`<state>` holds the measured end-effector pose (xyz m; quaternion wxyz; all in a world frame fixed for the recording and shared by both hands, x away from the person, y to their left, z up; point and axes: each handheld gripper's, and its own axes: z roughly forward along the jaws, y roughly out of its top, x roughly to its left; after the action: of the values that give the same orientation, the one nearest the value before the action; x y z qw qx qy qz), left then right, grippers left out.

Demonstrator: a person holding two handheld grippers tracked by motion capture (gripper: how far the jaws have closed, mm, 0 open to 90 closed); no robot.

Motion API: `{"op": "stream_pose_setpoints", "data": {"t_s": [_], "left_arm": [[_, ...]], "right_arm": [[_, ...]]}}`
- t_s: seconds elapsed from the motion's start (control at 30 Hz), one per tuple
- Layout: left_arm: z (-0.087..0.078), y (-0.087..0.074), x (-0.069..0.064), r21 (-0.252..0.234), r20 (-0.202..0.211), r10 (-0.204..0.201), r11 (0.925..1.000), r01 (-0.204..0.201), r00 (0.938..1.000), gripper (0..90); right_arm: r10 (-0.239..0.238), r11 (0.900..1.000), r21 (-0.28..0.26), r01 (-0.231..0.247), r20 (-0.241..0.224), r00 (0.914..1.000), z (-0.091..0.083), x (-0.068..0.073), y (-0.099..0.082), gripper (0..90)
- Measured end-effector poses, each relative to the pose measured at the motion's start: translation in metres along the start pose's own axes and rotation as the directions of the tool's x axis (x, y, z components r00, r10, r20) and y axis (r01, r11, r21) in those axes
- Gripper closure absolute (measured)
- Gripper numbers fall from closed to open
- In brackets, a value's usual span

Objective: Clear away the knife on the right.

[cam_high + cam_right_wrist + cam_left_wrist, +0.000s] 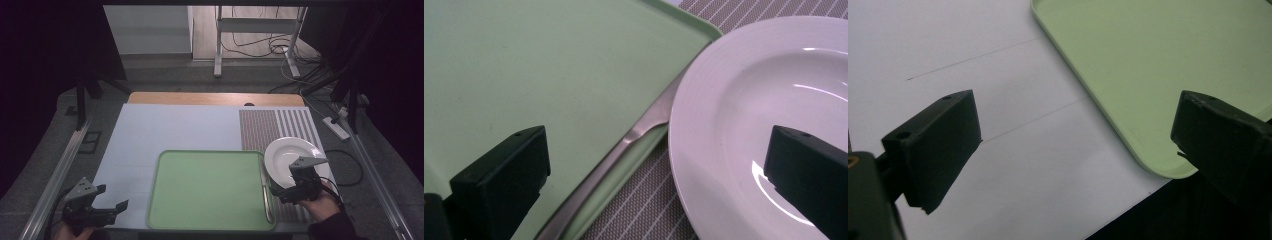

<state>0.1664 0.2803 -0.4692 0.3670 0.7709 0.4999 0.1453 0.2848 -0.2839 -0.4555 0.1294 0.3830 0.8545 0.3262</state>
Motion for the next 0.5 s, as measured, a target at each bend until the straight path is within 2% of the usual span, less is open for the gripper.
{"op": "stream_pose_setpoints", "data": {"t_s": [0.5], "left_arm": [[0.000,0.000,0.000,-0.001,-0.002,-0.005,1.0000,0.005,1.0000,5.2]], "right_arm": [[0.052,0.9978,-0.045,-0.049,0.054,0.9972,-0.023,-0.002,-0.021,0.0]]}}
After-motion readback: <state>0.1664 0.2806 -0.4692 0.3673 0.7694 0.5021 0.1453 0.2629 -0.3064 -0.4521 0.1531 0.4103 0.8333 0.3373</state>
